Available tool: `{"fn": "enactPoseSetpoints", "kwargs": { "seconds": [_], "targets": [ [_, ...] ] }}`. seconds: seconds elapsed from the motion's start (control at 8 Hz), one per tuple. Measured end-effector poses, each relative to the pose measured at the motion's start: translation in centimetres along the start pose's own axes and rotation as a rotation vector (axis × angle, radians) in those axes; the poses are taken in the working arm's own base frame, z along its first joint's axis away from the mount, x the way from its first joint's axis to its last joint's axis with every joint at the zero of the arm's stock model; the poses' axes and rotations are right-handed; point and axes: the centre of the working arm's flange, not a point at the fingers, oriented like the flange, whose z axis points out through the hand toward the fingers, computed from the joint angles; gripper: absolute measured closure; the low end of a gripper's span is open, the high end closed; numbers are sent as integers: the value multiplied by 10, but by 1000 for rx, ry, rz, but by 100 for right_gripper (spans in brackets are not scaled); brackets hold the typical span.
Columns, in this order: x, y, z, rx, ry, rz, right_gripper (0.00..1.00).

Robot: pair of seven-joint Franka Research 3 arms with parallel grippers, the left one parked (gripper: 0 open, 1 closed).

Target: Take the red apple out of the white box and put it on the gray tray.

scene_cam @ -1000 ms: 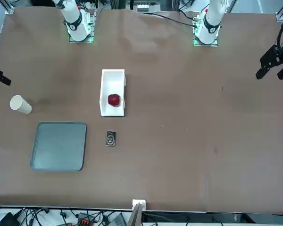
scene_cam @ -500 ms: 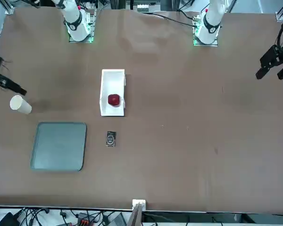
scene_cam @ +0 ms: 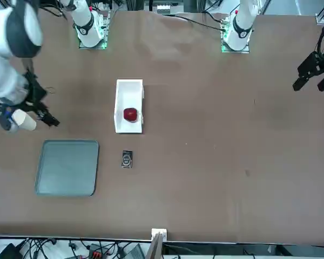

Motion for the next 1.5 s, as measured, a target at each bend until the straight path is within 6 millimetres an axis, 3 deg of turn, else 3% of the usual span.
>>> {"fn": "enactPoseSetpoints", "kwargs": {
  "seconds": [0.38, 0.88, 1.5],
  "targets": [
    [-67, -46, 34, -20, 11, 342, 0],
    [-146, -96, 90, -5, 36, 569, 0],
    [-232, -133, 177, 26, 59, 753, 0]
  ]
}}
